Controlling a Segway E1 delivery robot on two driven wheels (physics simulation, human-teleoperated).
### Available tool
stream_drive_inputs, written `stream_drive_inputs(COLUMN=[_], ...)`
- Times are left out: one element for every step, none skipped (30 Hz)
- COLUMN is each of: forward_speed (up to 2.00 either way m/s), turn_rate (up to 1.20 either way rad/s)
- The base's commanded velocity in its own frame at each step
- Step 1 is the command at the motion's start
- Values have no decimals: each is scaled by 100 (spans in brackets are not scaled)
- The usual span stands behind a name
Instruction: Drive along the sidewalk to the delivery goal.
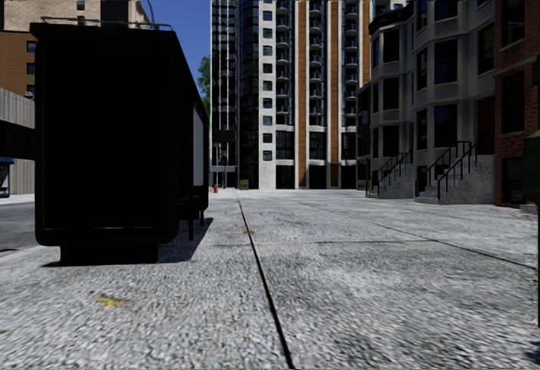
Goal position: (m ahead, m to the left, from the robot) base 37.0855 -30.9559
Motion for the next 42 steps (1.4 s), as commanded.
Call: stream_drive_inputs(forward_speed=[200, 200, 200, 200, 200, 200, 200, 200, 200, 200, 200, 200, 200, 200, 200, 200, 200, 200, 200, 200, 200, 200, 200, 200, 200, 200, 200, 200, 200, 200, 200, 200, 200, 200, 200, 200, 200, 200, 200, 200, 200, 200], turn_rate=[-31, -31, -31, -31, -31, -31, -31, -31, -31, -31, -31, -31, -31, -31, -31, -31, -31, -31, -31, -31, -31, -31, -31, -31, -31, -31, -31, -31, -31, -31, -31, -31, -31, -31, -31, -31, -31, -31, -31, -31, -31, -31])
